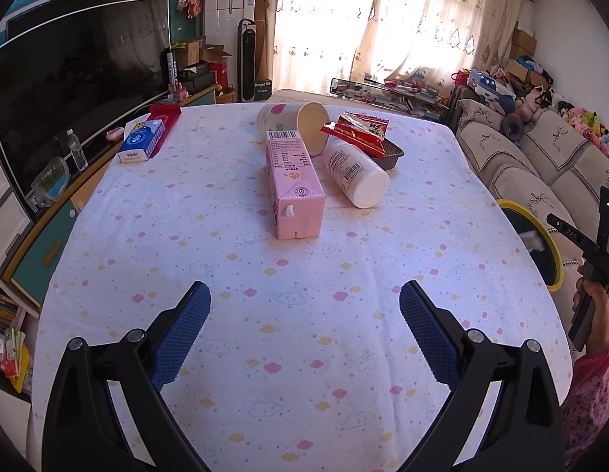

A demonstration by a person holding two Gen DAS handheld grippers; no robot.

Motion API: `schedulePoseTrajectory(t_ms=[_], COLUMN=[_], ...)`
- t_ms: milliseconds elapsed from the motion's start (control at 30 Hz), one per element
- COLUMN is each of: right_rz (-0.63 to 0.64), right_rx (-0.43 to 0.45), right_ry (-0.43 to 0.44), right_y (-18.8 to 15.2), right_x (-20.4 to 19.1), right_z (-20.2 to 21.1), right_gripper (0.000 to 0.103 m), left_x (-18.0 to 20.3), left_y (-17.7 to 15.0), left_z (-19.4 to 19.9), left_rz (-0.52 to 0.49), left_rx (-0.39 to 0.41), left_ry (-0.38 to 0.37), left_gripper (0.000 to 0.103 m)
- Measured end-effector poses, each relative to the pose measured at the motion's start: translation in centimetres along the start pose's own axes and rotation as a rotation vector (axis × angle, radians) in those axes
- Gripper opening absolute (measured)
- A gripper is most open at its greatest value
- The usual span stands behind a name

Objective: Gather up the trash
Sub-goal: 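Carry the white cloth over the bin and open the right gripper, then reach the left gripper to the pink carton and close on it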

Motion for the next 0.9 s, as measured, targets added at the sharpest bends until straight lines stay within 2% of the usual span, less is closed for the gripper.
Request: schedulePoseTrajectory(t_ms=[200, 567, 767, 900], right_rz=[0.011, 0.014, 0.014, 0.006], right_rx=[0.003, -0.008, -0.019, -0.026], right_ry=[0.007, 0.041, 0.049, 0.051], right_y=[-0.2, -0.6, -0.7, -0.7], right_x=[-0.6, -1.5, -1.6, -1.4], right_z=[0.2, -0.1, -0.5, -0.8], right_gripper=[0.037, 0.038, 0.038, 0.038], left_x=[-0.1, -0.5, -0.9, -1.3], left_y=[1.0, 5.9, 8.4, 9.5], left_z=[-1.2, -6.3, -8.7, -10.3], left_rz=[0.014, 0.102, 0.132, 0.138], left_rx=[-0.011, -0.040, -0.032, -0.045], left_ry=[0.003, -0.008, 0.072, 0.127], left_gripper=[0.095, 0.095, 0.094, 0.081])
Point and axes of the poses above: each gripper's, at about its wrist camera, not at the fingertips, and z roughly against the way its jaws point, x to its right, y to its top, the point moved 3 cm from there along -z, roughly the way its jaws point, and after that the axes turned 6 degrees about -x, right-handed, at the moved point
